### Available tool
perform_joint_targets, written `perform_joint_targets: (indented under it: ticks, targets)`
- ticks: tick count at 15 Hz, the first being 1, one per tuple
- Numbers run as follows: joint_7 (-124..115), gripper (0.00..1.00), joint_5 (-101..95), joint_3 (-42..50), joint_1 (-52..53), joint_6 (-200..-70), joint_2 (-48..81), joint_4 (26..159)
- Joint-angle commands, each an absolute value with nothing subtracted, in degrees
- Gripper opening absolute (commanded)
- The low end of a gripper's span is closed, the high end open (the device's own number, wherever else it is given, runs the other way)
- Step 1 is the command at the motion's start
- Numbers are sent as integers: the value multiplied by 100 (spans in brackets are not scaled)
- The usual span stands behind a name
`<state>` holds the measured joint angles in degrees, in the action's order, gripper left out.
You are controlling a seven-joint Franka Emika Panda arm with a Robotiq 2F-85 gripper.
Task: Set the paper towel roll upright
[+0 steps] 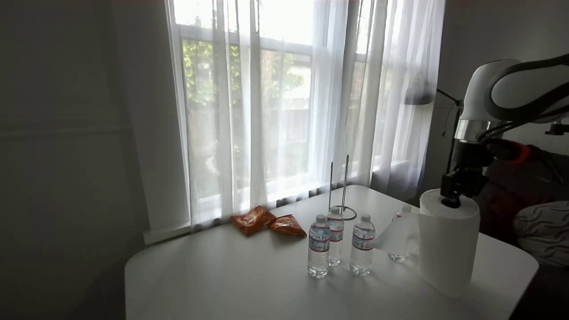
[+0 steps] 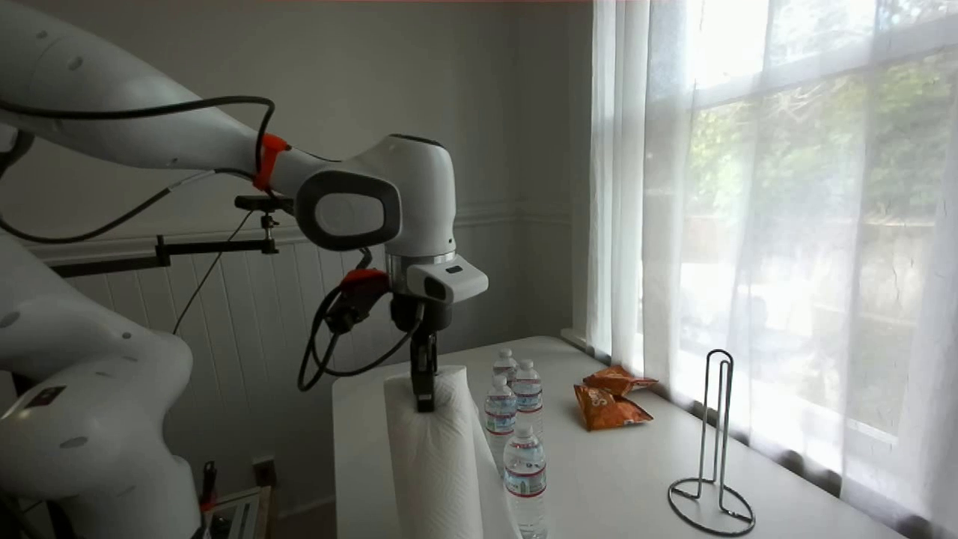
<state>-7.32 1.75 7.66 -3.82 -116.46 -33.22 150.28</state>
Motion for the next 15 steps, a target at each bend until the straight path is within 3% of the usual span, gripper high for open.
perform_joint_targets:
  ticks: [1, 3, 4, 6, 13, 15]
  targets:
    - [-184, 6, 391, 963, -544, -11696, -3420, 15237]
    - [-152, 9, 217, 952, -678, -11738, -3408, 15262]
    - [-121, 49, 118, 941, -754, -11725, -3400, 15270]
    - [-85, 50, -15, 899, -863, -11715, -3375, 15281]
    - [-2, 98, -585, 904, -1143, -11648, -3504, 15247]
    - [2, 100, -628, 901, -1156, -11651, -3531, 15218]
